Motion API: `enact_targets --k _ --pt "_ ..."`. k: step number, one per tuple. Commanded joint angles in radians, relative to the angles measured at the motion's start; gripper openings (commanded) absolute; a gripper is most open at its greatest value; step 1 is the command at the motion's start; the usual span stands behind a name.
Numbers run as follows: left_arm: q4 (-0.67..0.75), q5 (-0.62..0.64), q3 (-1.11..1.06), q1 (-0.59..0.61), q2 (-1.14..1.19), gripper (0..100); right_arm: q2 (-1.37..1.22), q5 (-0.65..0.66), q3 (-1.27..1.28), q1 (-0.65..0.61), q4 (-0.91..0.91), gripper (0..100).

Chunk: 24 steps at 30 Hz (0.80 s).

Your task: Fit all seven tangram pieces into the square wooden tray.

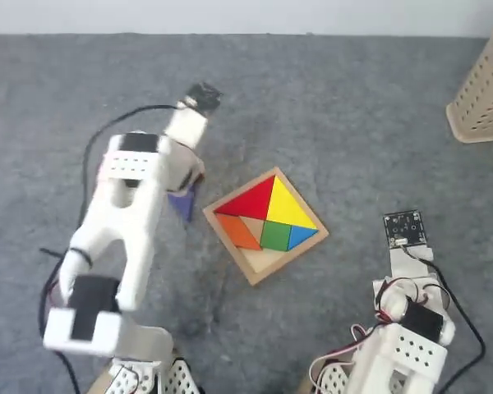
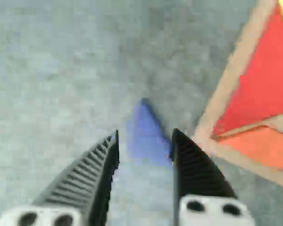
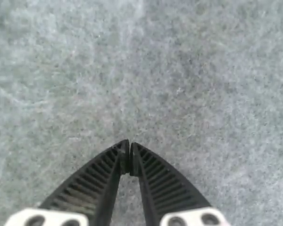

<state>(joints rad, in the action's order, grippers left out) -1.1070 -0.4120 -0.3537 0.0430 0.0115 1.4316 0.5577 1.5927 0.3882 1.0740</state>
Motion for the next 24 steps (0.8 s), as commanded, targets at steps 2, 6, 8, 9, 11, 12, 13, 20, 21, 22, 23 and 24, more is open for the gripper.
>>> enact_targets --k 2,6,8,9,11,12,13,20,21,22,23,24 --pt "-0.133 -0.005 -0.041 -0.038 -0.161 16 0.021 0.017 0.005 0.015 0.016 0.9" --pt "-0.054 -0.006 -0.209 -0.14 -0.218 16 0.021 0.017 0.005 0.015 0.016 0.9" --pt "0.035 -0.006 -0.302 -0.192 -0.233 16 0.021 0.017 0.005 0.015 0.016 0.9" --pt "0.078 -0.006 -0.344 -0.215 -0.236 16 0.021 0.017 0.005 0.015 0.016 0.9" --pt "0.149 0.0 -0.407 -0.25 -0.236 16 0.021 0.017 0.005 0.015 0.016 0.9" --pt "0.178 0.0 -0.432 -0.261 -0.236 16 0.021 0.017 0.005 0.015 0.016 0.9" --pt "0.199 0.002 -0.447 -0.267 -0.236 16 0.021 0.017 0.005 0.015 0.016 0.9" --pt "0.339 0.009 -0.518 -0.261 -0.235 16 0.021 0.017 0.005 0.015 0.016 0.9" --pt "0.348 0.009 -0.522 -0.261 -0.235 16 0.021 0.017 0.005 0.015 0.016 0.9" --pt "0.354 0.009 -0.526 -0.261 -0.235 16 0.021 0.017 0.005 0.015 0.016 0.9" --pt "0.353 0.009 -0.524 -0.259 -0.235 16 0.021 0.017 0.005 0.015 0.016 0.9" --pt "0.353 0.009 -0.522 -0.252 -0.235 16 0.021 0.017 0.005 0.015 0.016 0.9"
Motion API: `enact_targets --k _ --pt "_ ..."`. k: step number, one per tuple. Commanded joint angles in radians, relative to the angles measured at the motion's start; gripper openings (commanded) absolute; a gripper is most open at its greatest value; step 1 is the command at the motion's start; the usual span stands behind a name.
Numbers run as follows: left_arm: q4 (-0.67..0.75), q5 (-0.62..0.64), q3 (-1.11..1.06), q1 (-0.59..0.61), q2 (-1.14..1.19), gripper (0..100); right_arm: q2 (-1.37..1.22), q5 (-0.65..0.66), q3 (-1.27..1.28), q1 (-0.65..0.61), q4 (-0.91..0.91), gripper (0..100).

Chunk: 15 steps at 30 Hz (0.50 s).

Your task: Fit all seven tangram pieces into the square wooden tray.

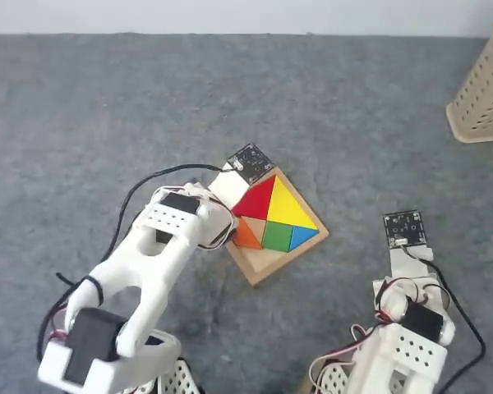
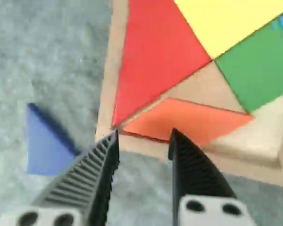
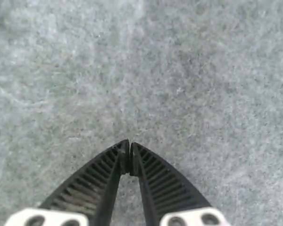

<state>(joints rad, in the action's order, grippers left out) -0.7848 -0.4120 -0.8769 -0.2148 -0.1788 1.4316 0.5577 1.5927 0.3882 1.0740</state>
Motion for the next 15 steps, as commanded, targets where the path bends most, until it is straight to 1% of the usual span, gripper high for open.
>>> enact_targets --k 1,7,9,12,15 --pt "0.031 0.009 0.004 0.014 -0.044 16 0.021 0.017 0.005 0.015 0.016 0.9" --pt "0.025 0.008 0.035 0.084 -0.055 16 0.021 0.017 0.005 0.015 0.016 0.9" --pt "-0.018 0.011 0.071 0.098 -0.061 16 0.021 0.017 0.005 0.015 0.016 0.9" --pt "-0.103 0.014 0.097 0.048 -0.08 16 0.021 0.017 0.005 0.015 0.016 0.9" --pt "-0.103 0.037 0.087 -0.028 -0.08 16 0.021 0.017 0.005 0.015 0.016 0.9"
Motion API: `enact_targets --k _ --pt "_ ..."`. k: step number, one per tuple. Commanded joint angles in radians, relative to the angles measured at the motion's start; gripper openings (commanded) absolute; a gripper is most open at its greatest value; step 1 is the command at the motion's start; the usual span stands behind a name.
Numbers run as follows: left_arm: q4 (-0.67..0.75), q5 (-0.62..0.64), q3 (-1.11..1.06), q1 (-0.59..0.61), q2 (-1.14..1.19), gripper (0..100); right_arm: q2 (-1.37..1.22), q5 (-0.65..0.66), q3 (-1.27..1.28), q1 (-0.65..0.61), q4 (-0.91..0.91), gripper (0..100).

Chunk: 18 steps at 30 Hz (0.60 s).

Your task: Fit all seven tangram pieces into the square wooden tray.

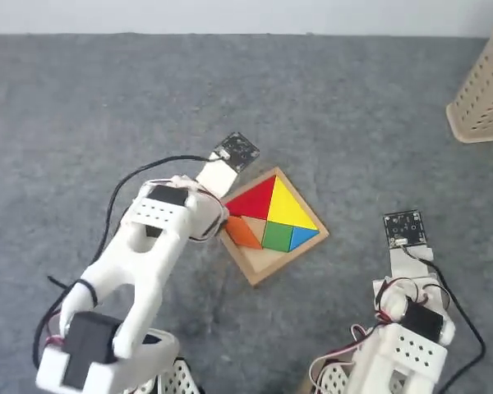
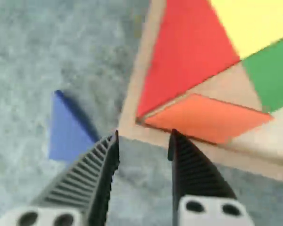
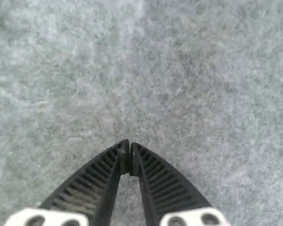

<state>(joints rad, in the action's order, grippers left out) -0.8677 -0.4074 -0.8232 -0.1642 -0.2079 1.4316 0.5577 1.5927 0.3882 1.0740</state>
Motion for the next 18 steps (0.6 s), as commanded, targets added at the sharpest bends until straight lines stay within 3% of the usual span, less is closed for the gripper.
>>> enact_targets --k 1,6,12,18 --pt "-0.018 0.049 0.033 -0.097 -0.048 16 0.021 0.017 0.005 0.015 0.016 0.9" --pt "0.011 0.066 0.036 -0.117 -0.003 16 0.021 0.017 0.005 0.015 0.016 0.9" --pt "0.083 0.025 0.047 -0.037 0.163 16 0.021 0.017 0.005 0.015 0.016 0.9" --pt "0.052 0.018 0.13 0.031 0.17 16 0.021 0.017 0.005 0.015 0.016 0.9"
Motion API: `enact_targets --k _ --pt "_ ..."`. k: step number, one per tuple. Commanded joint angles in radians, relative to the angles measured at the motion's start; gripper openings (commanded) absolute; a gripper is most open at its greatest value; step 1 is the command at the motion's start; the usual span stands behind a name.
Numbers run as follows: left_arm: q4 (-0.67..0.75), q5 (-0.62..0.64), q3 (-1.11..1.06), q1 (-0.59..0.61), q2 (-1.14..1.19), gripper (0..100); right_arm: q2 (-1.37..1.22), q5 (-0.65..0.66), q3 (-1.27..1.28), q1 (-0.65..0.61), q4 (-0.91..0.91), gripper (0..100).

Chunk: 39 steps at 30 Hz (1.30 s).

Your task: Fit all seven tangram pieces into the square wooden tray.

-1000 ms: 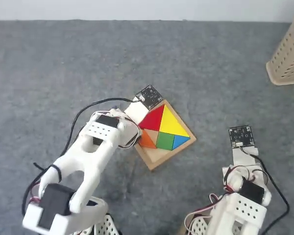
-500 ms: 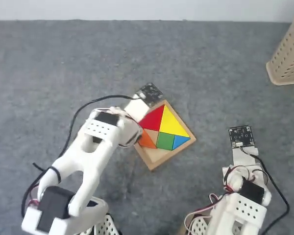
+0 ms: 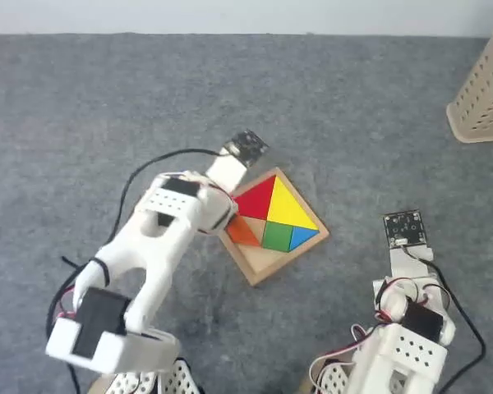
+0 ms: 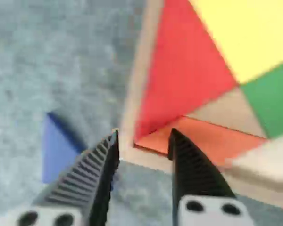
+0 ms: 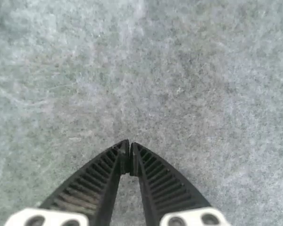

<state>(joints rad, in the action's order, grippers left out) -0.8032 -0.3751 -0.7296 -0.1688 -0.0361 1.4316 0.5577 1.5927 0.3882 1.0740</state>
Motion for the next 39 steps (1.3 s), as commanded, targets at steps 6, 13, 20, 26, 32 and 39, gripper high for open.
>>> enact_targets --k 6,13,20,26,32,39 --pt "-0.15 -0.003 0.116 0.052 -0.1 16 0.021 0.017 0.005 0.015 0.016 0.9" --pt "-0.229 0.071 0.179 0.216 -0.245 16 0.021 0.017 0.005 0.015 0.016 0.9" --pt "-0.233 0.078 0.248 0.321 -0.04 24 0.021 0.017 0.005 0.015 0.016 0.9" --pt "-0.272 0.112 0.417 0.319 0.178 24 0.021 0.017 0.006 0.015 0.016 0.9" --pt "-0.397 0.14 0.621 0.344 0.408 24 0.021 0.017 0.009 0.015 0.016 0.9" --pt "-0.54 0.138 0.679 0.302 0.468 24 0.022 0.018 0.011 0.015 0.016 0.9"
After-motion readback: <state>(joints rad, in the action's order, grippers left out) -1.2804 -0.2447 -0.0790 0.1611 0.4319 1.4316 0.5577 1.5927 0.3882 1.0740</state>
